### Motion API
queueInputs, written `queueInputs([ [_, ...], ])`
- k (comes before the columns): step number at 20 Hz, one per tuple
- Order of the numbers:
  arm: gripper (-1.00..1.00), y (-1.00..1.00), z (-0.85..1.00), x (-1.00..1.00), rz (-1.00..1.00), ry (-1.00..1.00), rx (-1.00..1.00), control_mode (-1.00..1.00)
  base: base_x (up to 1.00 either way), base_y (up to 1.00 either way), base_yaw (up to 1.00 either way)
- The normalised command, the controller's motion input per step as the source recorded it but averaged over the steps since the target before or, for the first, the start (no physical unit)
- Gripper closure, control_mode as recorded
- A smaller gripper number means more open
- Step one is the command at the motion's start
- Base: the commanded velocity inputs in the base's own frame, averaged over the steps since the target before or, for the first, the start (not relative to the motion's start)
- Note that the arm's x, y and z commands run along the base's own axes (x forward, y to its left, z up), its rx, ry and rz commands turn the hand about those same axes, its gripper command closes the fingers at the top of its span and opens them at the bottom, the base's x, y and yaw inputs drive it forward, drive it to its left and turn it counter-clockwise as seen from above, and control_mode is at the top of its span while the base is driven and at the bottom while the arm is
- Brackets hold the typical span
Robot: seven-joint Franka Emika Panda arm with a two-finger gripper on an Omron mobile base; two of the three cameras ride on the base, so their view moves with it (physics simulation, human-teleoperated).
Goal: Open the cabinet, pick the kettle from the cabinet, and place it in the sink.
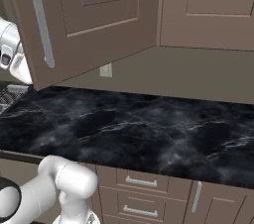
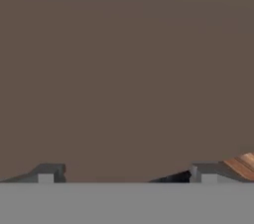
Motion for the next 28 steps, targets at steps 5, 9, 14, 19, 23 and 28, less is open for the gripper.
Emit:
queueInputs([
  [5, -1.0, -0.48, 0.0, -0.49, -0.11, 0.0, 0.0, -1.0, 0.0, 0.0, 0.0],
  [9, -1.0, -0.51, 0.0, -0.49, -0.09, 0.0, 0.0, -1.0, 0.0, 0.0, 0.0],
  [14, -1.0, -0.56, 0.0, -0.44, -0.04, 0.0, 0.0, -1.0, 0.0, 0.0, 0.0],
  [19, -1.0, -0.58, 0.0, -0.36, -0.01, 0.0, 0.0, -1.0, 0.0, 0.0, 0.0],
  [23, -1.0, -0.6, 0.0, -0.33, 0.0, 0.01, 0.0, -1.0, 0.0, 0.0, 0.0],
  [28, -1.0, -0.6, 0.0, -0.28, 0.0, 0.05, 0.0, -1.0, 0.0, 0.0, 0.0],
])
